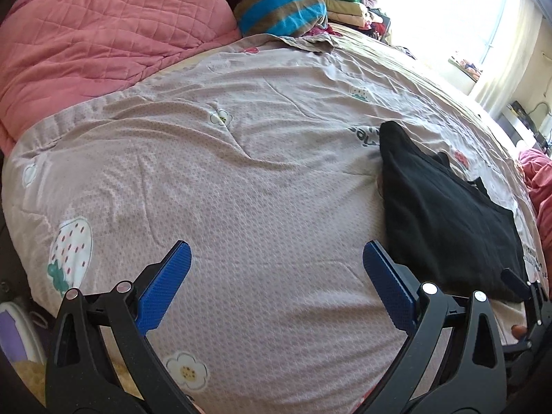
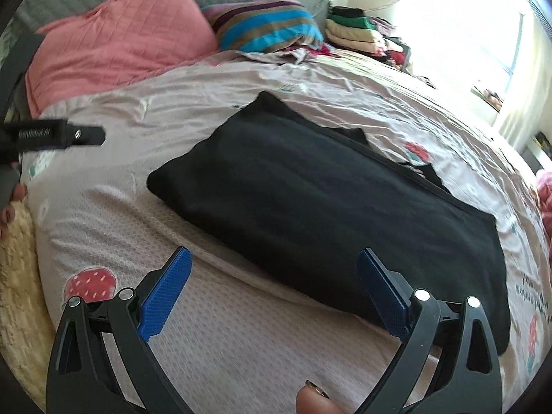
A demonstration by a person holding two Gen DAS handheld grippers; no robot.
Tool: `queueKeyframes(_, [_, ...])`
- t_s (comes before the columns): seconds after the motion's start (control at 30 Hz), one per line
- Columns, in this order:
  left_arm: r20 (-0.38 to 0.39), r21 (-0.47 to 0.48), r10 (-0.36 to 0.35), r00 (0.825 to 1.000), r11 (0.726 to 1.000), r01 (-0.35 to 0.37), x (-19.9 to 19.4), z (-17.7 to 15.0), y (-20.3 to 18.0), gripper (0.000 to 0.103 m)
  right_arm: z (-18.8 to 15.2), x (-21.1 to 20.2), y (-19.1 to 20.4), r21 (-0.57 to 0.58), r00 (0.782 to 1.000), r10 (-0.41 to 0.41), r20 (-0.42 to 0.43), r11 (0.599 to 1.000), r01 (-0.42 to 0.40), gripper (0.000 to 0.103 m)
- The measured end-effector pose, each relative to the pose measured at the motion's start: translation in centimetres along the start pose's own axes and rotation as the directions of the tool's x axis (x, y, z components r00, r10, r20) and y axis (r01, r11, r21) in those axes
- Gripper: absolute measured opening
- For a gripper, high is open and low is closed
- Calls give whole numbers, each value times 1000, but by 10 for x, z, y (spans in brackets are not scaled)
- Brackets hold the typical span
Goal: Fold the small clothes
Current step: 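Move both open grippers to one end of the folded black shirt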
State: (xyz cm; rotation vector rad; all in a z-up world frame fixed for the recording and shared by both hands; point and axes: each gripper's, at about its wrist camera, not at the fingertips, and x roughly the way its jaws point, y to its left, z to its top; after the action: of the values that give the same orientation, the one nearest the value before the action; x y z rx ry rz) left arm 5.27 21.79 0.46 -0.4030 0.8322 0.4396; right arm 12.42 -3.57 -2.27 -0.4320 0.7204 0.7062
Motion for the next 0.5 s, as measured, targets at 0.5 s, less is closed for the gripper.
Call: queueKeyframes(0.5, [-52, 38, 2, 999, 999, 0, 39, 32, -14, 93, 25, 59, 56, -301, 987, -151, 47, 940, 158, 96])
